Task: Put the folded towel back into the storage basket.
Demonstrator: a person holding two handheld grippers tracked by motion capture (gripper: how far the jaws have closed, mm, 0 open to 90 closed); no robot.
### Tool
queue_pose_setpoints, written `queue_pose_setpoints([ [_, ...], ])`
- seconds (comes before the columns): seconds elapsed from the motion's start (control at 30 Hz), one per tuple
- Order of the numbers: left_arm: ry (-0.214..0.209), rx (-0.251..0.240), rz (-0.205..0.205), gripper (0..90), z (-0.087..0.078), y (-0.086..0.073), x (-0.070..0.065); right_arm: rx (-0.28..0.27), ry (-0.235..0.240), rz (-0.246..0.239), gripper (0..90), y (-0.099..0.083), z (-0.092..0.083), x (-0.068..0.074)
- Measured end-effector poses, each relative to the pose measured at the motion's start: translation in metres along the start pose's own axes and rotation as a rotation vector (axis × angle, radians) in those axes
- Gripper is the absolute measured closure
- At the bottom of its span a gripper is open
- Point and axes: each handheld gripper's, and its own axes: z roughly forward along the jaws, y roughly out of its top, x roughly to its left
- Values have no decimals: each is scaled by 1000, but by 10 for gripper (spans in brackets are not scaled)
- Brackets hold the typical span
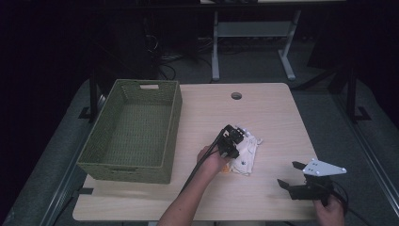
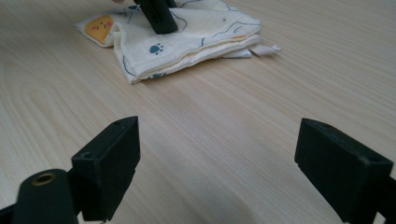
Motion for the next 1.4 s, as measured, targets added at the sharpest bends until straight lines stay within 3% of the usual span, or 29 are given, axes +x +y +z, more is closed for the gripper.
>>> queue_pose_setpoints([
  [0.17, -6, 1, -3, 808, 0, 0, 3, -10, -5, 2, 139, -1, -1, -1],
  [0.33, 30, 17, 20, 829, -2, -1, 2, -12, -1, 9, 139, 0, -3, -1],
  [0.4, 14, 12, 8, 825, -3, -3, 5, -25, -6, -2, 139, 0, -5, 1],
  [0.43, -2, 2, -18, 825, -3, -4, 7, -27, -7, -7, 139, 0, -5, 1],
  [0.57, -26, 0, -23, 828, -9, -7, 11, -9, 0, 0, 139, -1, -3, 1],
  [0.87, 2, 2, 5, 828, -33, -16, 10, 19, -3, 0, 139, -1, 1, 1],
  [1.0, 7, -15, 39, 830, -55, -18, 10, 30, -5, -14, 139, 1, 4, 3],
  [1.23, -27, -8, 30, 829, -71, -19, 13, 31, -10, -6, 139, 1, 5, 1],
  [1.4, -51, -37, 3, 830, -84, -23, 17, 24, -10, -1, 138, -1, 3, 0],
])
